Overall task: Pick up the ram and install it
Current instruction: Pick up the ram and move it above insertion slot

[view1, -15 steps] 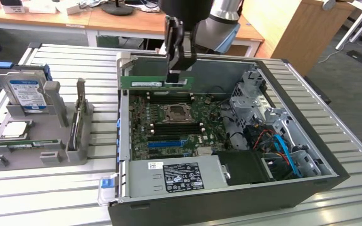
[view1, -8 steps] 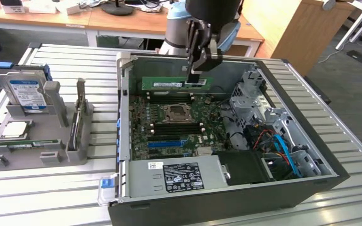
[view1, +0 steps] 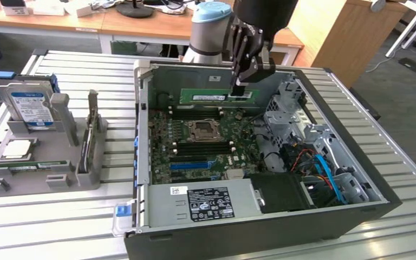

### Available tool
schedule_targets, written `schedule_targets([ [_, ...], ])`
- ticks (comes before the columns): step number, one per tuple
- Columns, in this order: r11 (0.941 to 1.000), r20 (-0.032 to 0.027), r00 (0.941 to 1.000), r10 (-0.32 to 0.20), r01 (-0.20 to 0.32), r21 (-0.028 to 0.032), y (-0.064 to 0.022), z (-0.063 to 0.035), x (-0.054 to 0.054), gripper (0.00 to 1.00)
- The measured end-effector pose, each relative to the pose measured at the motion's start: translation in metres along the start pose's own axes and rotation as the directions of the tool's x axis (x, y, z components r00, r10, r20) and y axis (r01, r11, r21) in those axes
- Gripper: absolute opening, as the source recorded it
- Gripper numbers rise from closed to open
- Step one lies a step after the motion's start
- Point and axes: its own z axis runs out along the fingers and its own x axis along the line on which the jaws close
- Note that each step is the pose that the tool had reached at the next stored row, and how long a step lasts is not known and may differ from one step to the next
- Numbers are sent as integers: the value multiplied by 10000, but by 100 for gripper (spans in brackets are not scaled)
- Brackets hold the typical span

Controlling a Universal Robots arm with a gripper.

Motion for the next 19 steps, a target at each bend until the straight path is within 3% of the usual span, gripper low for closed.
schedule_targets([
  [8, 10000, 1, 10000, 1, -1, 0, -34, 3, -8, 12],
  [19, 10000, 1, 10000, 4, -4, 4, -41, 33, -162, 12],
])
